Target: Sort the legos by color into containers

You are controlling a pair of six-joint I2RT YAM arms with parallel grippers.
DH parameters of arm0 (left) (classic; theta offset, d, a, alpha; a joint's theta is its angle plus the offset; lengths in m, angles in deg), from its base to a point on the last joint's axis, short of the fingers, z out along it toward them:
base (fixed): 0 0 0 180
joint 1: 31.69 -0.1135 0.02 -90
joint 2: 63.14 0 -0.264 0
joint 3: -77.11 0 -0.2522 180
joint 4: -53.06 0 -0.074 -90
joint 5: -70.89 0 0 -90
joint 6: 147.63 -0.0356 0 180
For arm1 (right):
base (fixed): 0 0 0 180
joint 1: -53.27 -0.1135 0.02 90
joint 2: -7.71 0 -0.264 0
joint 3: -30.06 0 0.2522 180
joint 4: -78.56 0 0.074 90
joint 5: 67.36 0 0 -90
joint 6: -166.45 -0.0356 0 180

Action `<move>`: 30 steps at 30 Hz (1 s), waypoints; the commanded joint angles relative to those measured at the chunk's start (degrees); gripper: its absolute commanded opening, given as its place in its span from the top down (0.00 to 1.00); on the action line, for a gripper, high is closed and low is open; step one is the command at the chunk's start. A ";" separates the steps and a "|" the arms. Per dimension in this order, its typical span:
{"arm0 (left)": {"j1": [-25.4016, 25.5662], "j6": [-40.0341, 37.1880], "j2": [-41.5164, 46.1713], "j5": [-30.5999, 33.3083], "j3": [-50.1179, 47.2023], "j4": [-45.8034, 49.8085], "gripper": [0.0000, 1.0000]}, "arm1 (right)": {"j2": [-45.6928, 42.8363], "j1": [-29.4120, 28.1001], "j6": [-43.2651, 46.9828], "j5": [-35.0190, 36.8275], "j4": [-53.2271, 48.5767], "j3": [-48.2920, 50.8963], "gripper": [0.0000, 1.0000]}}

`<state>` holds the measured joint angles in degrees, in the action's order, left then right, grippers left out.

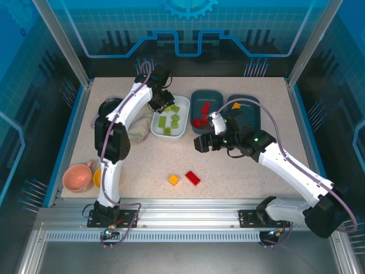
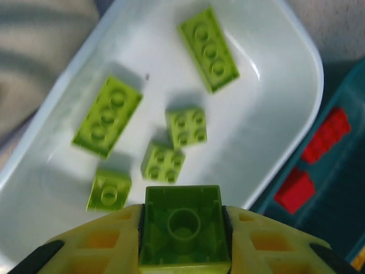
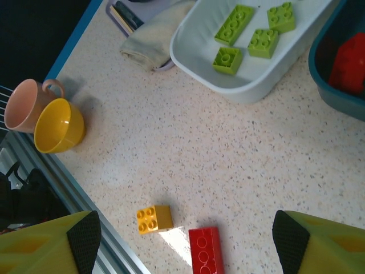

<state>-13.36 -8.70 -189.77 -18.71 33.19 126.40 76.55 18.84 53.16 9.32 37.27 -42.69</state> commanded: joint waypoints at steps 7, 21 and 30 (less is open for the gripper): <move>-1.53 -3.76 -13.22 3.28 11.79 1.54 0.65 | 1.83 0.86 -0.17 0.14 0.77 -3.18 0.18; -2.16 -3.30 -17.91 1.00 14.85 0.85 0.45 | 1.44 1.13 -0.17 -0.13 -0.92 -1.22 0.18; -1.91 -2.44 -8.24 0.75 13.46 1.16 0.40 | 4.19 -3.81 8.77 3.90 -6.31 -3.17 0.19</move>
<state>-15.09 -11.28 -206.01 -17.42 46.35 126.13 78.87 18.27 56.18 10.82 35.20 -44.24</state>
